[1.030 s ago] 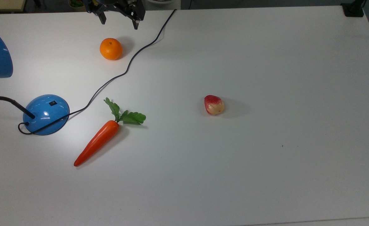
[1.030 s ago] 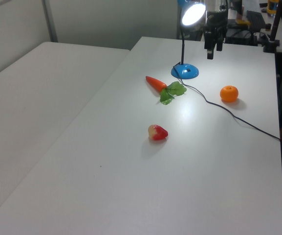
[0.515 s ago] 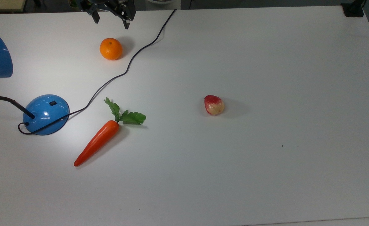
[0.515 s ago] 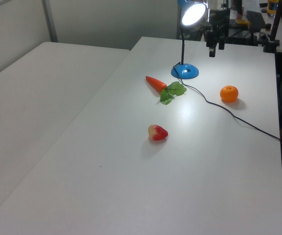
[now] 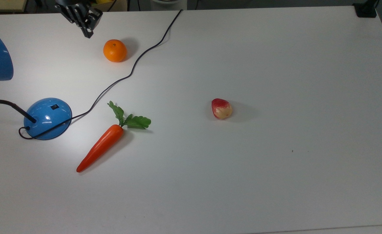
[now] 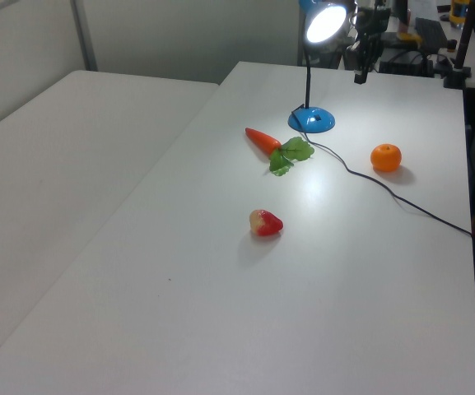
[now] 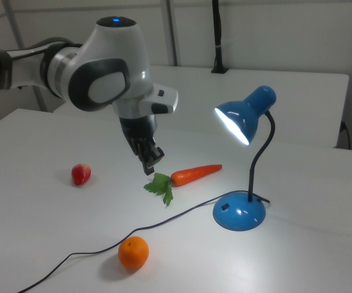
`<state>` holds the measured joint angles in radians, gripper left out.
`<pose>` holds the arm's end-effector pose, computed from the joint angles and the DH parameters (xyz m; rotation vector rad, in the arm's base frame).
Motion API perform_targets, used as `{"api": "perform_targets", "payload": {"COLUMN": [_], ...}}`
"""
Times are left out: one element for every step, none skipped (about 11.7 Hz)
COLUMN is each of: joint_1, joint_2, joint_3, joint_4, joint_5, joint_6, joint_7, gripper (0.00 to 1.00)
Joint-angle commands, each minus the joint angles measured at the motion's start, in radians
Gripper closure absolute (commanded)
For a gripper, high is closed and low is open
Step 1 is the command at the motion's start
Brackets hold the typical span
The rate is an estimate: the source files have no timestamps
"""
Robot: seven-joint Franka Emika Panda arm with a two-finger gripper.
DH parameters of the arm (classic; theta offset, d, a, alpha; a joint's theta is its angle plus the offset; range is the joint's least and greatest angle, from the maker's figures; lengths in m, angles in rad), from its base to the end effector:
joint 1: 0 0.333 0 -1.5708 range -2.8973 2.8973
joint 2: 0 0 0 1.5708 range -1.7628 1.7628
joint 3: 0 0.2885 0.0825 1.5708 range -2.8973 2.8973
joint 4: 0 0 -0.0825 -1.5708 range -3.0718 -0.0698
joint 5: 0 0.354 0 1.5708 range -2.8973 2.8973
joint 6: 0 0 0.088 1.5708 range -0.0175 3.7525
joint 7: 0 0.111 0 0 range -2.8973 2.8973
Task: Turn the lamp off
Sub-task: 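Move the gripper toward the blue lamp base and lower it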
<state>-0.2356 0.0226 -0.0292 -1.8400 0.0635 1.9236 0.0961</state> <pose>0.5286 -0.1384 0.4915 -3.0299 0.5843 -0.1016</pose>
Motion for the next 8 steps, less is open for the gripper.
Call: {"api": "perform_targets", "payload": {"joint_1": [-0.045,-0.054,-0.063,-0.077,-0.091,-0.103,-0.114,-0.126], "joint_2": [0.023,0.025,0.025,0.025,0.020,0.020,0.022,0.022], "joint_3": [0.000,0.000,0.000,0.000,0.002,0.008,0.012,0.015], "joint_4": [-0.013,-0.036,-0.056,-0.079,-0.114,-0.158,-0.201,-0.252], "joint_5": [0.021,0.021,0.021,0.022,0.024,0.024,0.022,0.022], "joint_6": [0.098,0.150,0.202,0.242,0.312,0.427,0.534,0.622], "joint_7": [0.088,0.093,0.093,0.096,0.135,0.172,0.175,0.174], "gripper": [1.00,1.00,1.00,1.00,1.00,1.00,1.00,1.00]}}
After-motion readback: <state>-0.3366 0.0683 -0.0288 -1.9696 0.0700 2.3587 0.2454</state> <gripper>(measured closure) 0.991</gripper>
